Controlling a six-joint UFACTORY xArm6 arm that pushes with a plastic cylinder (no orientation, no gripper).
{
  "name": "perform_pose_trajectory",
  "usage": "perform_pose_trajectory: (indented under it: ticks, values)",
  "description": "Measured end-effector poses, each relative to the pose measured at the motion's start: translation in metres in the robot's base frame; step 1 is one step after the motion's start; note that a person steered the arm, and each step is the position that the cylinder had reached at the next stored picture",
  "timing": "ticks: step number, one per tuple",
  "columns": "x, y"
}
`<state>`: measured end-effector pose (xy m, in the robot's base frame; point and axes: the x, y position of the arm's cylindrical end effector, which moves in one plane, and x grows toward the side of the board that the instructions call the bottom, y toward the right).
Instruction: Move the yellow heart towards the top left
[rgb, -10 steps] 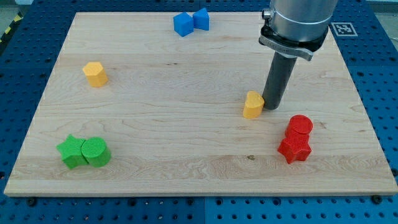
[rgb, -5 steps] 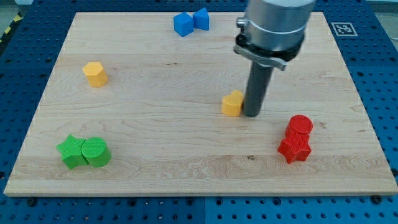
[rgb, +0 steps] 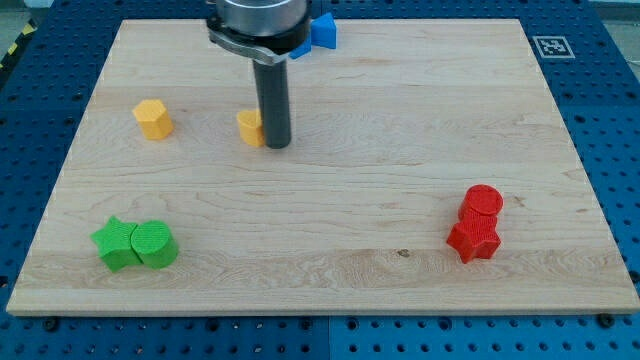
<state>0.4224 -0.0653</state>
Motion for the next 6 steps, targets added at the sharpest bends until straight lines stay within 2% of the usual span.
perform_pose_trajectory:
  ticks: [3, 6]
  values:
    - [-0.014, -0.056]
    - [-0.097, -0.053]
